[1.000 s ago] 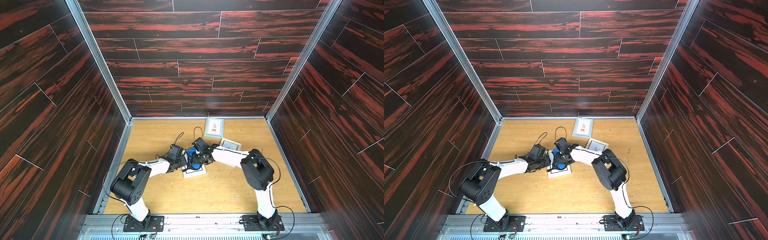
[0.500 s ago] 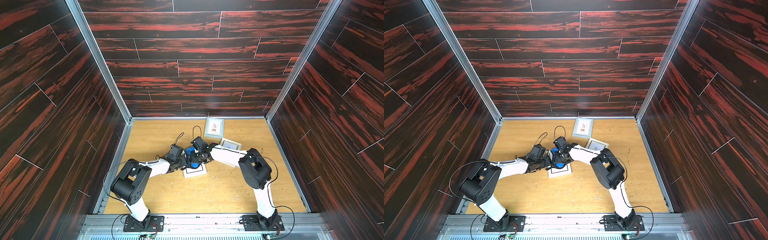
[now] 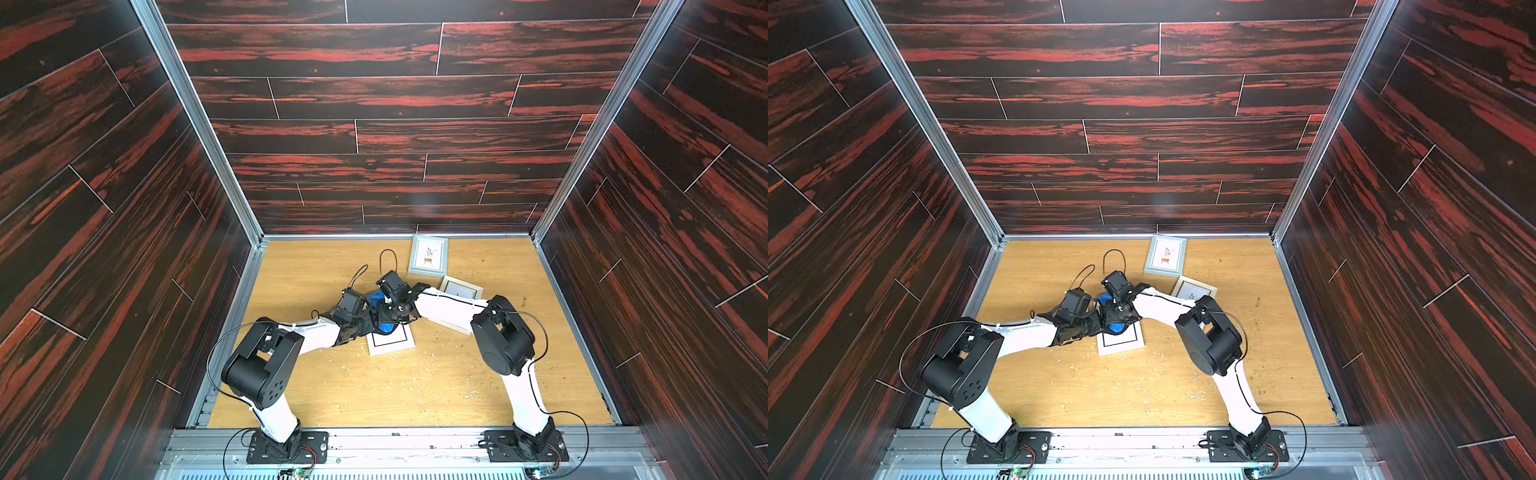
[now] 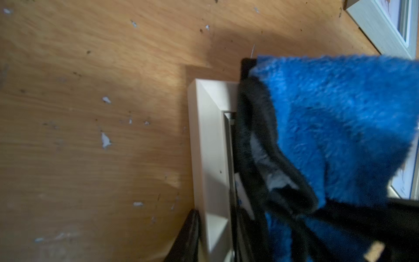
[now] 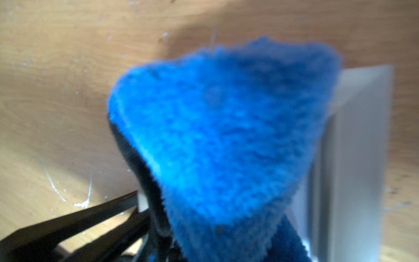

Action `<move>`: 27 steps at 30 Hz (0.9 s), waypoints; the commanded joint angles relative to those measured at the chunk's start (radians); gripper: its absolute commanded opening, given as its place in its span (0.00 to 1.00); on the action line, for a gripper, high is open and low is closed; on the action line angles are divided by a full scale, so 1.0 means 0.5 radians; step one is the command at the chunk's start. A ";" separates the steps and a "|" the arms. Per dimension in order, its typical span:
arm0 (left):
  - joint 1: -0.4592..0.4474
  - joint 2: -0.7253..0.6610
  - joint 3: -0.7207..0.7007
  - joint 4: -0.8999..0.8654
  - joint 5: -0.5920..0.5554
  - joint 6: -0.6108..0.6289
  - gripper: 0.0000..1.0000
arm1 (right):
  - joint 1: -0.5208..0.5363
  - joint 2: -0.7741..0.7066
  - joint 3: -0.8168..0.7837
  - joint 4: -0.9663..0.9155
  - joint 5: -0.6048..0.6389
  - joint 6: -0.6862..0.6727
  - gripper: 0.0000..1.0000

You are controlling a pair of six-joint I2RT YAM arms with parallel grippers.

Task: Wipe the picture frame with a cloth
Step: Wipe the dirt from the picture frame.

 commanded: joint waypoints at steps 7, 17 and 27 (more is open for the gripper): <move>0.005 0.062 -0.086 -0.186 0.037 0.012 0.27 | -0.025 0.065 0.034 -0.082 -0.068 0.005 0.00; 0.007 0.032 -0.111 -0.158 0.029 -0.002 0.27 | -0.103 0.138 0.171 -0.324 0.222 -0.020 0.00; 0.008 0.035 -0.098 -0.170 0.034 -0.001 0.27 | 0.004 0.148 0.192 -0.166 -0.076 0.006 0.00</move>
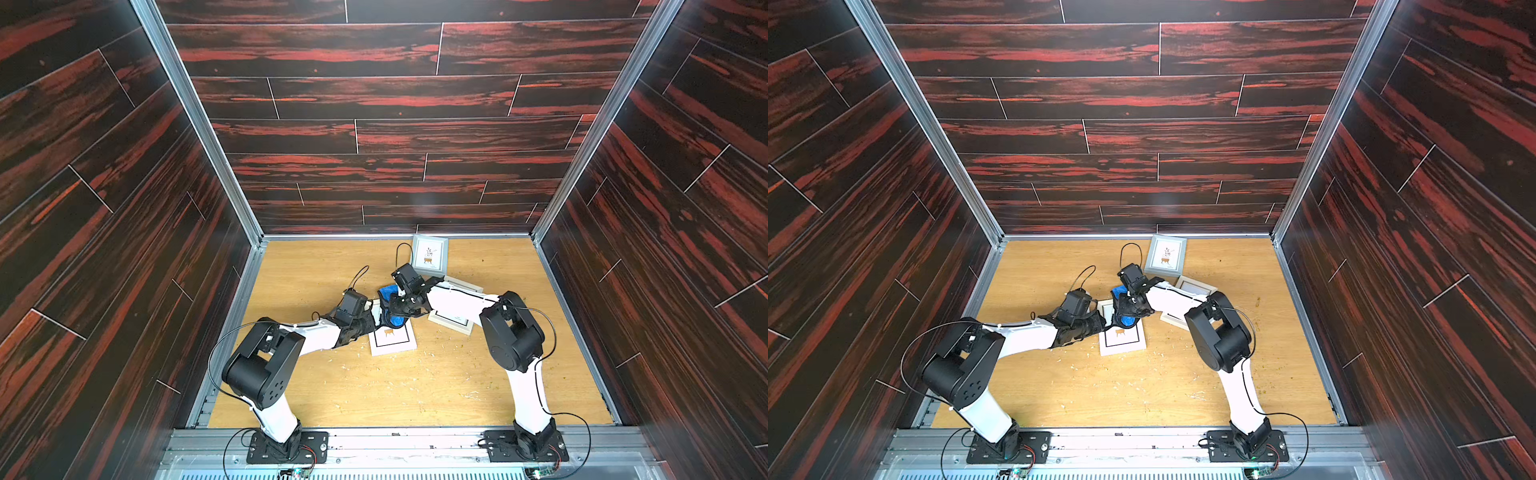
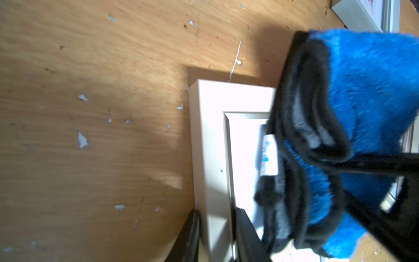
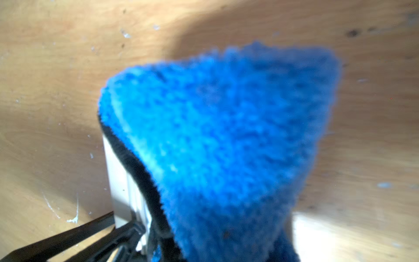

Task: Wipe the picture frame with a cloth
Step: Wipe the dirt from the picture frame.

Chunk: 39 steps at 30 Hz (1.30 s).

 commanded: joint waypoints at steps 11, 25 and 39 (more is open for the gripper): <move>0.017 -0.004 -0.080 -0.270 -0.020 0.019 0.27 | -0.056 -0.039 -0.078 -0.083 0.057 -0.004 0.00; 0.020 0.000 -0.070 -0.300 -0.066 0.040 0.27 | 0.093 -0.588 -0.872 -0.006 0.065 -0.008 0.00; 0.020 -0.042 -0.073 -0.324 -0.067 0.040 0.27 | -0.100 -0.125 -0.064 -0.205 0.258 -0.149 0.00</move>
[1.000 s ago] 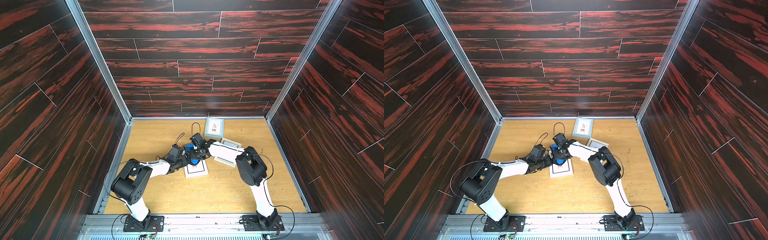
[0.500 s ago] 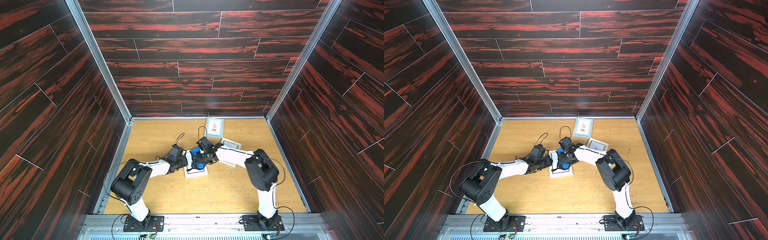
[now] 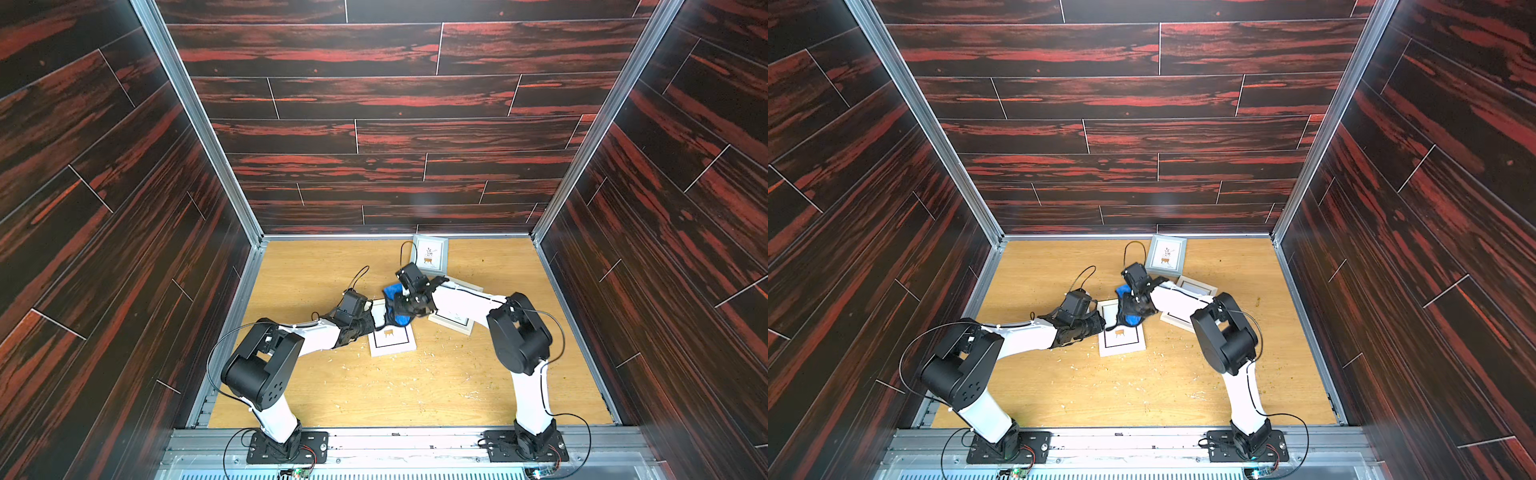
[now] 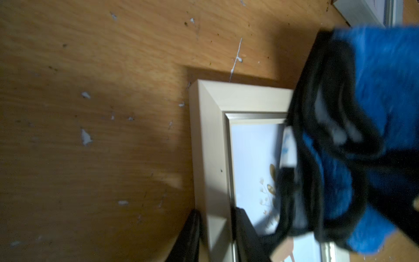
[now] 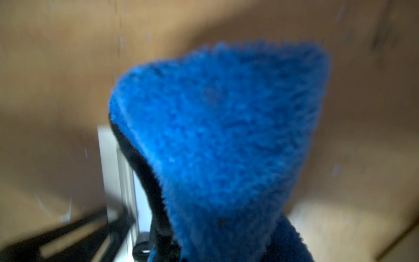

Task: Wipe the picture frame with a cloth
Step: Wipe the dirt from the picture frame.

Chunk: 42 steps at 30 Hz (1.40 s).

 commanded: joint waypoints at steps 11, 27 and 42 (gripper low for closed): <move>0.019 -0.052 -0.070 -0.323 -0.065 0.022 0.27 | 0.202 -0.572 -0.892 0.023 -0.035 0.070 0.00; 0.021 -0.019 -0.037 -0.369 -0.137 -0.055 0.27 | 0.441 -0.498 -0.768 -0.262 0.338 0.061 0.00; -0.008 -0.079 -0.179 -0.252 -0.221 -0.343 0.27 | 0.579 -0.331 -0.422 -0.173 0.087 0.227 0.00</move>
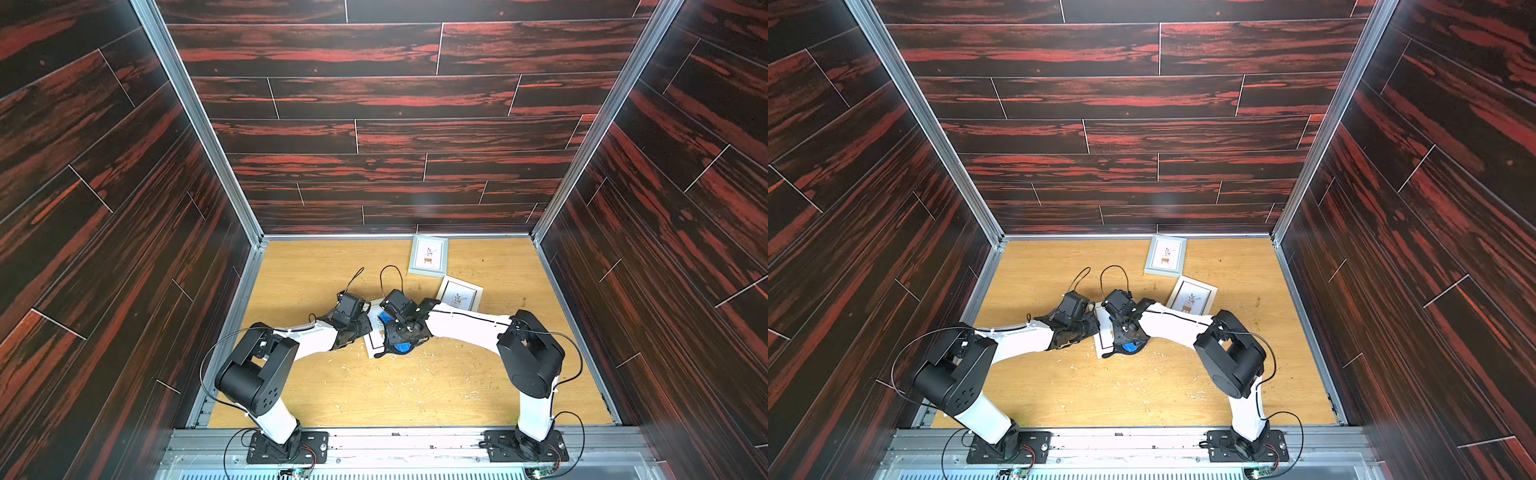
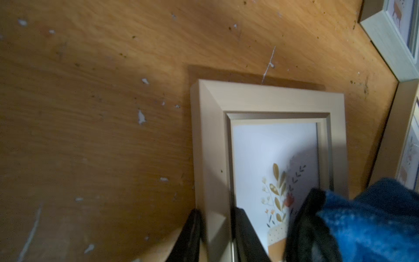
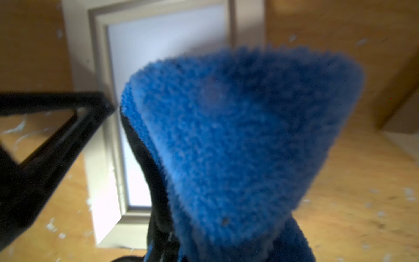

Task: Wipe the picture frame with a cloth
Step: Wipe the dirt from the picture frame.

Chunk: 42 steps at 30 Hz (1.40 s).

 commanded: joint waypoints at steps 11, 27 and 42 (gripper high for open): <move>-0.033 -0.029 -0.111 -0.153 -0.067 -0.061 0.27 | -0.186 -0.119 -0.303 0.073 -0.023 0.161 0.00; -0.045 0.078 -0.020 -0.137 0.039 0.069 0.28 | -0.279 -0.058 -0.203 0.074 -0.053 0.044 0.00; -0.047 0.085 0.007 -0.147 0.095 0.180 0.28 | -0.326 0.118 0.039 0.012 0.059 -0.021 0.00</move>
